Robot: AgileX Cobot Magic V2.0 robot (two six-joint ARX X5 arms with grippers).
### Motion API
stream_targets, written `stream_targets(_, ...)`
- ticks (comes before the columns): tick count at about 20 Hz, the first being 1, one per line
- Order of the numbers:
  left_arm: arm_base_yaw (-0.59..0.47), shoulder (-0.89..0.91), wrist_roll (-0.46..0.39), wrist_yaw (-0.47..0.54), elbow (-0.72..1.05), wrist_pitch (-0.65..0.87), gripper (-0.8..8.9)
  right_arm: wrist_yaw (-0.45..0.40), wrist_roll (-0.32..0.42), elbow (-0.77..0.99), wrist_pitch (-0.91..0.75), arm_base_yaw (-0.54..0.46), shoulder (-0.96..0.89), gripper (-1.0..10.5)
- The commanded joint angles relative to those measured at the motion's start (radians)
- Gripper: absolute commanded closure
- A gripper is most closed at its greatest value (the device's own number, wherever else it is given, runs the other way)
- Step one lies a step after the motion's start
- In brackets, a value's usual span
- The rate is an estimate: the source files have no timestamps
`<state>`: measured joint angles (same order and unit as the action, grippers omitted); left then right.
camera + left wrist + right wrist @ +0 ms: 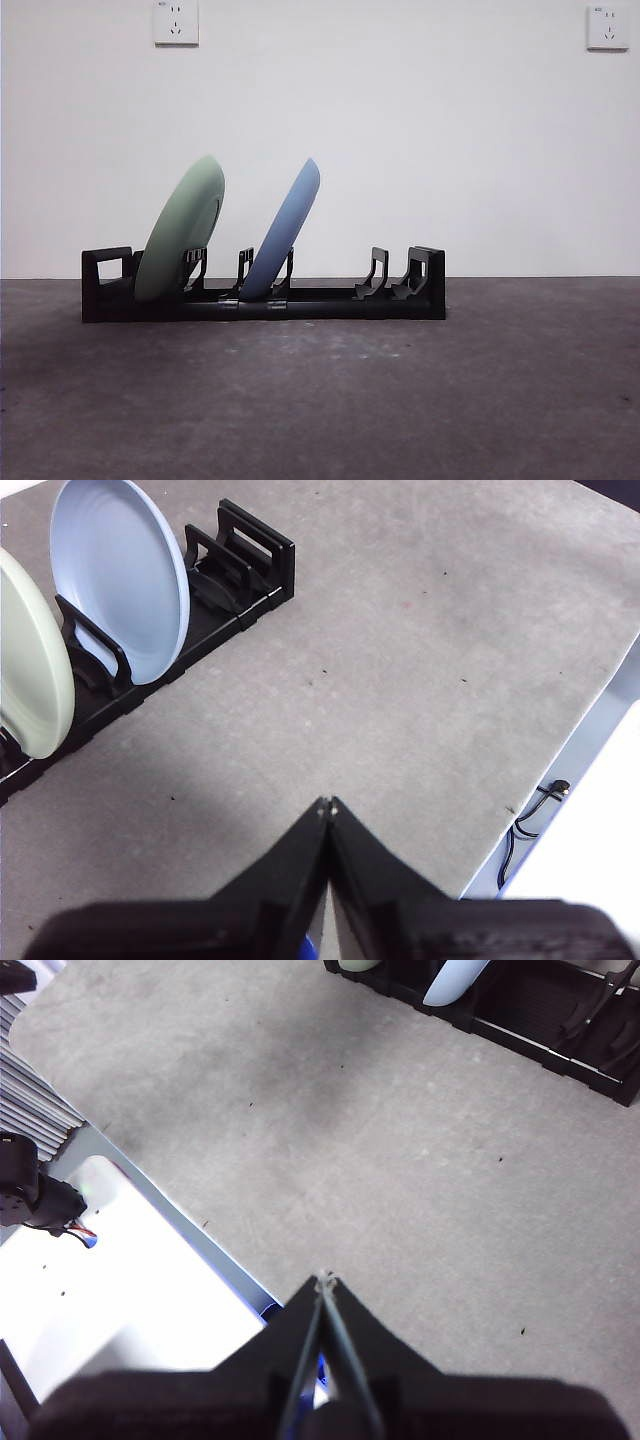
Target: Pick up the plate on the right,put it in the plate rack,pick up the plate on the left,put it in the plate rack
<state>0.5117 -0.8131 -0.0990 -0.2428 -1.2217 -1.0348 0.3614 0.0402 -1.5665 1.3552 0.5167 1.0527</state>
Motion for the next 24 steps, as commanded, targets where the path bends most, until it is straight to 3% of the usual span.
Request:
stream_targets(1, 0.002, -0.007, 0.010, 0.002, 0.006, 0.004, 8.17, -0.011, -0.010, 0.008, 0.022, 0.000, 0.005, 9.5)
stream_targets(6, 0.003, -0.033, 0.010, 0.001, 0.006, 0.002, 8.17, -0.100, -0.010, 0.008, 0.022, 0.000, 0.005, 9.5)
stream_targets(11, 0.002, -0.051, 0.009, 0.007, 0.006, 0.045, 8.17, -0.251, -0.010, 0.008, 0.022, 0.000, 0.005, 9.5)
stream_targets(16, -0.010, -0.039, -0.078, 0.010, 0.008, 0.301, 8.17, -0.352, -0.010, 0.008, 0.022, 0.000, 0.005, 9.5)
stream_targets(19, -0.136, 0.008, -0.190, -0.027, 0.013, 0.456, 8.17, -0.378, -0.010, 0.008, 0.022, 0.000, 0.005, 9.5)
stream_targets(22, -0.310, 0.100, -0.227, -0.164, 0.051, 0.513, 8.17, -0.378, -0.010, 0.008, 0.022, 0.000, 0.005, 9.5)
stream_targets(24, -0.409, 0.192, -0.259, -0.164, 0.143, 0.580, 8.17, -0.378, -0.010, 0.008, 0.022, 0.000, 0.006, 9.5)
